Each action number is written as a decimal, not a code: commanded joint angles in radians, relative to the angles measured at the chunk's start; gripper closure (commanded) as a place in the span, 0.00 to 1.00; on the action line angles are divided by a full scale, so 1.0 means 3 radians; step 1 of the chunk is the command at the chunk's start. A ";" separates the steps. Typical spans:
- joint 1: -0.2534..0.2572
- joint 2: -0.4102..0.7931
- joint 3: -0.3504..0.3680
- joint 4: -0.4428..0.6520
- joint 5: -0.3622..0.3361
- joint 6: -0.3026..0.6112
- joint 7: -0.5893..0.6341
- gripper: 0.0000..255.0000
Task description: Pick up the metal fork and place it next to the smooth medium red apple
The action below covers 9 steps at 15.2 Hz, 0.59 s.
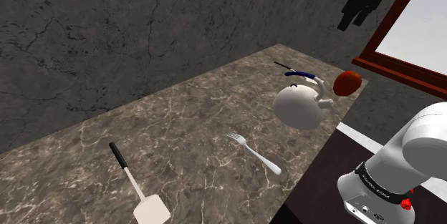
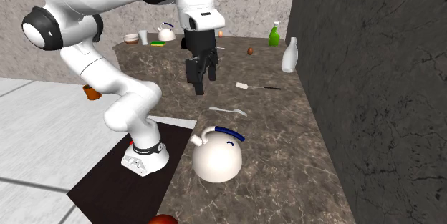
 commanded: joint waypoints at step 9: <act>0.0210 0.0086 0.0386 -0.0512 0.0293 0.0396 0.0336 0.00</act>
